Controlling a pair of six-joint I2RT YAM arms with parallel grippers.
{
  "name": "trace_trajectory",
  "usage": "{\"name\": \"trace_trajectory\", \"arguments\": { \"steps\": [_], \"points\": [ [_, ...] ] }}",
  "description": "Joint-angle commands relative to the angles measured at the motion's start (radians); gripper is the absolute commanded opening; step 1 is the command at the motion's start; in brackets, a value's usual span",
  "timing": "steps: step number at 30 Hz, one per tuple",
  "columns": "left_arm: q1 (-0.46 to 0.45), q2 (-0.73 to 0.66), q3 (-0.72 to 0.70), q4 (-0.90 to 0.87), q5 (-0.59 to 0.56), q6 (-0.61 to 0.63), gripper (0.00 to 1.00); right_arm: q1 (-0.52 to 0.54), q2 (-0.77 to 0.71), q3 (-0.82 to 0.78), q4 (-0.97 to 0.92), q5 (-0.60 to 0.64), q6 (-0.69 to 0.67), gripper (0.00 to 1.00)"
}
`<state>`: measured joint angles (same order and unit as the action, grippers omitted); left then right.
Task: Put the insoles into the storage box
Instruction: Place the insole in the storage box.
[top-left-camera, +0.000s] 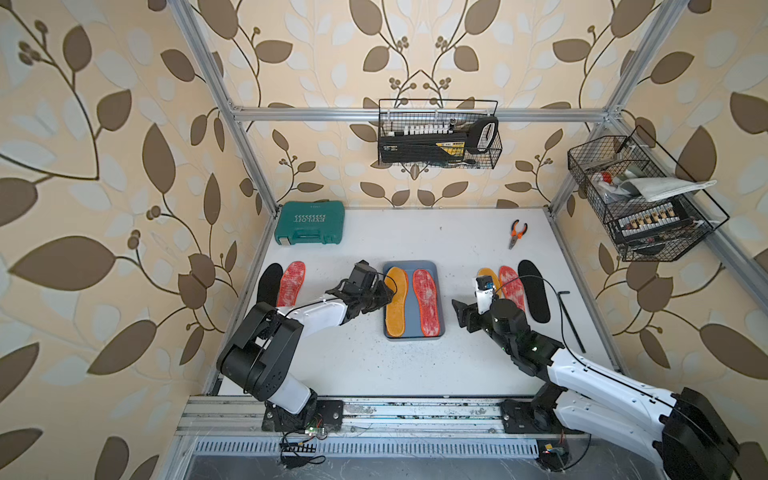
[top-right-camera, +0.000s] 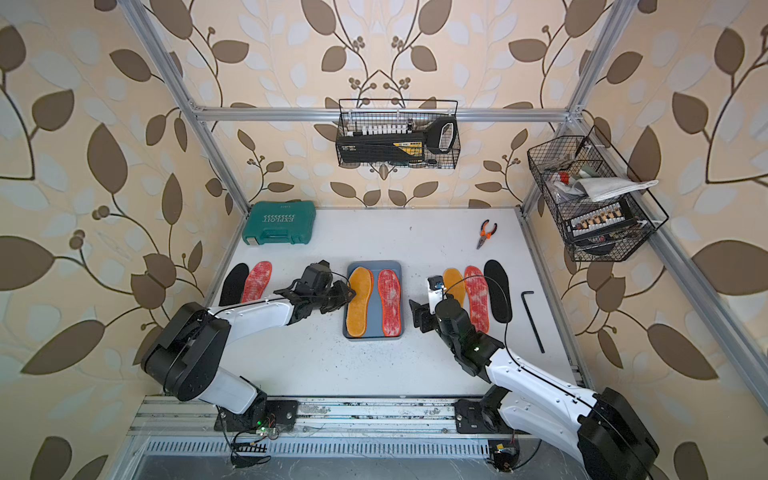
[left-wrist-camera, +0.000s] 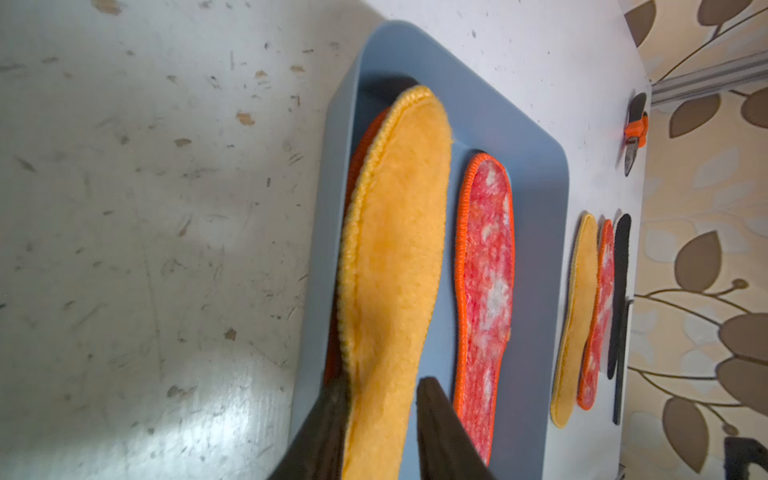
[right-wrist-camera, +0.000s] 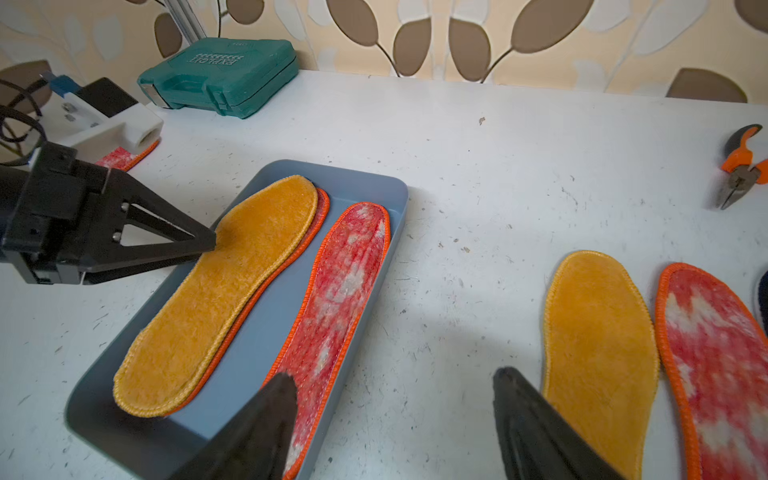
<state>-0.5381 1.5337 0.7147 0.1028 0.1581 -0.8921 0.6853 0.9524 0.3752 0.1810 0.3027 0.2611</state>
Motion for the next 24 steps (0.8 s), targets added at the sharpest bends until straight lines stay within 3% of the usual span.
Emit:
{"name": "trace_trajectory", "arguments": {
  "steps": [1,12,17,18,21,24],
  "points": [
    [-0.007,-0.027,0.035,-0.018,-0.009,0.005,0.38,0.003,0.011,0.034,0.004,-0.009,0.003,0.77],
    [-0.009,-0.084,0.073,-0.123,-0.044,0.062,0.51,0.003,0.019,0.039,0.000,-0.001,-0.004,0.77],
    [-0.009,-0.175,0.123,-0.230,-0.075,0.132,0.54,0.003,0.019,0.048,-0.025,0.035,-0.011,0.77],
    [-0.008,-0.198,0.126,-0.248,-0.084,0.154,0.57,0.002,0.018,0.054,-0.040,0.059,-0.007,0.77],
    [-0.009,-0.272,0.117,-0.280,-0.118,0.241,0.79,-0.032,0.026,0.095,-0.144,0.129,0.043,0.83],
    [-0.009,-0.329,0.117,-0.347,-0.154,0.335,0.84,-0.136,0.061,0.163,-0.274,0.057,0.111,0.84]
  ]
}}
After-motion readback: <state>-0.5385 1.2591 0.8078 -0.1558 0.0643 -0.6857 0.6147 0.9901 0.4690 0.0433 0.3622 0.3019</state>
